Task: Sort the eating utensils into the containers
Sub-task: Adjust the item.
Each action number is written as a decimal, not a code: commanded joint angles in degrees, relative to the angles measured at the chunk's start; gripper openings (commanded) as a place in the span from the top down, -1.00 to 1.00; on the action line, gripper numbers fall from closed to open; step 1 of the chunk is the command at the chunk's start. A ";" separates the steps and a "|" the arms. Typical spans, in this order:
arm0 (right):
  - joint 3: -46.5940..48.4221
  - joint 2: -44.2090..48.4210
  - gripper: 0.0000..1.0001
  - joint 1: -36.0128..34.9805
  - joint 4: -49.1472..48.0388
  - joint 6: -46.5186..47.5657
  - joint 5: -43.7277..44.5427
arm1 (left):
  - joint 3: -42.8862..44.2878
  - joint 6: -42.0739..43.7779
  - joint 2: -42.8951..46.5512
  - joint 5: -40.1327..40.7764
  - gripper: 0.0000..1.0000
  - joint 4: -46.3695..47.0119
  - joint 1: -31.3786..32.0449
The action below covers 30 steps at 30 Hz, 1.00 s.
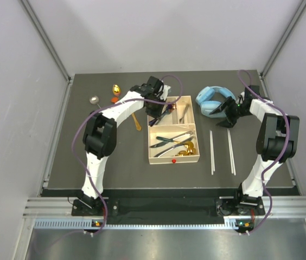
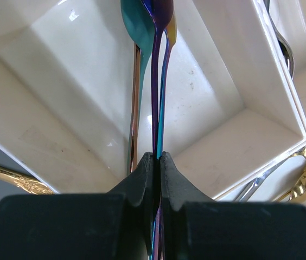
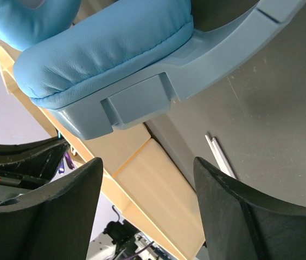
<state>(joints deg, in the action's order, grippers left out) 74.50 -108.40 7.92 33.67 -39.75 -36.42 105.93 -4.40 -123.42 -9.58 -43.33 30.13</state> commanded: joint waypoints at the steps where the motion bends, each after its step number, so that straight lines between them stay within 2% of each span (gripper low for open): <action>1: 0.03 -0.06 -0.36 -0.10 -1.77 -0.42 -1.28 | 3.84 0.97 -0.69 5.80 0.96 3.78 -0.78; 10: 0.29 -0.23 -0.36 -0.10 -1.59 -0.33 -1.72 | 5.43 1.50 0.80 3.70 0.92 3.08 -0.51; 15: 0.38 0.12 -0.36 -0.10 -1.15 0.63 -1.28 | 5.69 2.03 2.21 0.01 1.00 3.17 -0.07; 21: -0.06 0.65 -0.36 -0.10 -0.71 1.25 -1.02 | 6.83 2.21 2.21 -2.80 1.00 3.34 0.02; 30: 0.56 0.73 -0.36 -0.10 0.08 1.78 -0.67 | 7.10 3.35 1.51 -1.94 1.00 3.69 -0.16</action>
<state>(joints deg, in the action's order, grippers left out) 74.50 -108.44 7.92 33.93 -39.00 -37.19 110.15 -2.74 -124.25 -12.14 -44.25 30.15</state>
